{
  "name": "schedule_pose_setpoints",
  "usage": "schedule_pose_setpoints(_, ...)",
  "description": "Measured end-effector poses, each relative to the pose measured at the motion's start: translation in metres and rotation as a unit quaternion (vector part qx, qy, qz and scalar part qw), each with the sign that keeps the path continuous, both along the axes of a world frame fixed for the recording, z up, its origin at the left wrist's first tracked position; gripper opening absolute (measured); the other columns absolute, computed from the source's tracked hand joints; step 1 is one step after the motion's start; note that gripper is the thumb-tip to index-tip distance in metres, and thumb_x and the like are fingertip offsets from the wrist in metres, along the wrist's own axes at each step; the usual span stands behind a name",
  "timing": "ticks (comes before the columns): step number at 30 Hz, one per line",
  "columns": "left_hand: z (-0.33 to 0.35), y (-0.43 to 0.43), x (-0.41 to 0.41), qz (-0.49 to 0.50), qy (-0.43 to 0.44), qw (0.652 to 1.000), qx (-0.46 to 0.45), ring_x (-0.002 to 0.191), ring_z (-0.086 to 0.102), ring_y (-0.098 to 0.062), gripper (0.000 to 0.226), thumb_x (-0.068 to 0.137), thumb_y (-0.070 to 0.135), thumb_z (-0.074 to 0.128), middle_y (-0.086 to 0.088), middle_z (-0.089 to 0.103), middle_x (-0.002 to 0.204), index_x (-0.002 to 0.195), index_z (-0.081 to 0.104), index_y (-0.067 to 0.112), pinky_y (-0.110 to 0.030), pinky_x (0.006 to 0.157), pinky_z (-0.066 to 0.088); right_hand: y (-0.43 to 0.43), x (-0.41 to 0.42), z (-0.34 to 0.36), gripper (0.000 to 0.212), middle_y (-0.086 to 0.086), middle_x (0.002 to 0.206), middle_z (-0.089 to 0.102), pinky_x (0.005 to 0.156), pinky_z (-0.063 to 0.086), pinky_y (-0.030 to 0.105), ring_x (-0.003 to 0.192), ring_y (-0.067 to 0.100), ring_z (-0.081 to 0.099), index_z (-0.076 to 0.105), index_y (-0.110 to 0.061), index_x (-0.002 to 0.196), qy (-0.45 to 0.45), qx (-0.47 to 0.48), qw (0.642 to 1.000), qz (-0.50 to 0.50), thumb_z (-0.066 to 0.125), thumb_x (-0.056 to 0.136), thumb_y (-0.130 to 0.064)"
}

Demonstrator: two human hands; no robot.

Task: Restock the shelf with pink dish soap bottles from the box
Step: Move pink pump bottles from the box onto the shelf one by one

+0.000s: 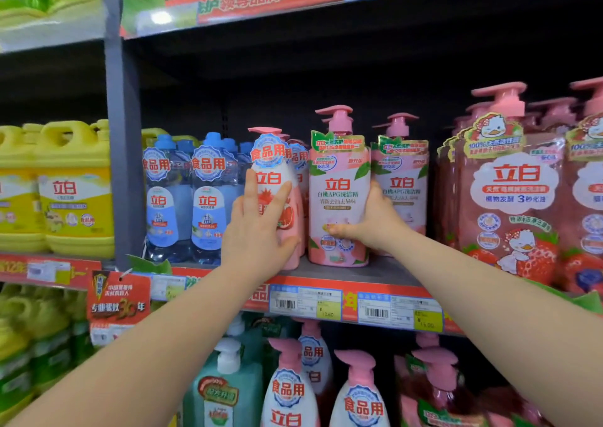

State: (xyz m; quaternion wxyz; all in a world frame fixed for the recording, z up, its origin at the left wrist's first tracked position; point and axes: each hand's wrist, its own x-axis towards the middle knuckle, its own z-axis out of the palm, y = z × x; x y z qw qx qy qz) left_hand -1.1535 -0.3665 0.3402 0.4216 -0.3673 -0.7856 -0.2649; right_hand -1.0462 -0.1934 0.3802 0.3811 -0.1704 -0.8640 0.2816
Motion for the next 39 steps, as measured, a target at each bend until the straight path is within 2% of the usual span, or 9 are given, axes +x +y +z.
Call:
schedule_pose_setpoints(11,0.0,0.001,-0.001,0.001,-0.008,1.0,-0.007,0.135,0.019,-0.027,0.089,0.078,0.047,0.065,-0.003,-0.018,0.157,0.147,0.009,0.045,-0.041,0.092,0.044,-0.005,-0.001,0.002,0.117,0.015,0.142,0.037,0.109,0.037,0.048,0.129,0.031,0.043,0.015,-0.012,0.146,-0.028,-0.023,0.999,-0.021,0.089,0.058,-0.033)
schedule_pose_setpoints(17,0.006,0.0,0.004,-0.001,-0.053,0.998,-0.038,0.14,0.011,-0.03,0.087,0.081,0.044,0.064,-0.004,-0.023,0.156,0.147,0.007,0.044,-0.044,0.101,0.039,-0.013,0.006,0.005,0.111,0.014,0.139,0.044,0.105,0.041,0.048,0.125,0.032,0.048,0.018,-0.012,0.142,-0.053,-0.032,0.997,-0.034,0.088,0.06,-0.033)
schedule_pose_setpoints(19,0.013,-0.002,0.009,0.004,-0.069,0.996,-0.062,0.141,0.009,-0.033,0.087,0.082,0.042,0.064,-0.007,-0.023,0.156,0.148,0.007,0.041,-0.047,0.107,0.032,-0.021,0.013,0.007,0.109,0.015,0.14,0.043,0.104,0.042,0.048,0.125,0.032,0.048,0.017,-0.011,0.143,-0.088,-0.007,0.994,-0.059,0.085,0.063,-0.039)
schedule_pose_setpoints(21,0.022,-0.007,0.017,0.019,-0.089,0.992,-0.083,0.142,0.006,-0.038,0.087,0.082,0.041,0.064,-0.009,-0.021,0.157,0.148,0.007,0.04,-0.05,0.112,0.026,-0.03,0.023,0.008,0.115,0.015,0.145,0.036,0.104,0.042,0.046,0.129,0.033,0.045,0.006,-0.012,0.149,-0.112,0.039,0.989,-0.09,0.08,0.067,-0.046)
schedule_pose_setpoints(23,0.027,-0.014,0.029,0.027,-0.104,0.99,-0.087,0.144,0.003,-0.038,0.085,0.083,0.041,0.062,-0.008,-0.019,0.158,0.149,0.008,0.038,-0.051,0.114,0.023,-0.039,0.038,0.008,0.109,0.014,0.146,0.034,0.101,0.044,0.047,0.129,0.033,0.045,0.007,-0.014,0.15,-0.114,0.092,0.983,-0.114,0.074,0.073,-0.052)
schedule_pose_setpoints(27,0.022,-0.037,0.059,0.026,-0.071,0.991,-0.11,0.14,0.018,-0.033,0.071,0.084,0.04,0.057,-0.011,0.005,0.158,0.145,0.026,0.024,-0.048,0.108,0.029,-0.058,0.078,0.001,0.075,0.011,0.141,0.038,0.095,0.044,0.047,0.126,0.035,0.044,0.028,-0.018,0.145,-0.173,0.232,0.944,-0.159,0.058,0.086,-0.053)
schedule_pose_setpoints(31,0.002,-0.057,0.097,0.025,0.01,0.987,-0.159,0.131,0.033,-0.03,0.059,0.085,0.045,0.053,-0.009,0.035,0.145,0.135,0.039,0.016,-0.045,0.102,0.033,-0.075,0.124,-0.015,0.061,0.01,0.136,0.044,0.099,0.037,0.048,0.125,0.034,0.043,0.04,-0.018,0.138,-0.194,0.328,0.904,-0.195,0.052,0.088,-0.052)
schedule_pose_setpoints(35,-0.037,-0.054,0.143,-0.036,0.028,0.976,-0.214,0.132,0.031,-0.028,0.064,0.087,0.054,0.048,-0.006,0.035,0.144,0.139,0.034,0.018,-0.042,0.104,0.029,-0.082,0.181,-0.044,0.061,0.009,0.137,0.044,0.102,0.035,0.049,0.126,0.034,0.041,0.04,-0.019,0.138,-0.247,0.357,0.872,-0.227,0.052,0.088,-0.052)
schedule_pose_setpoints(39,-0.073,-0.036,0.193,-0.102,-0.001,0.964,-0.244,0.132,0.032,-0.028,0.064,0.088,0.057,0.046,-0.006,0.037,0.142,0.137,0.034,0.018,-0.043,0.104,0.031,-0.089,0.246,-0.072,0.064,0.01,0.142,0.04,0.105,0.03,0.052,0.13,0.034,0.037,0.037,-0.021,0.141,-0.319,0.327,0.85,-0.261,0.051,0.088,-0.056)
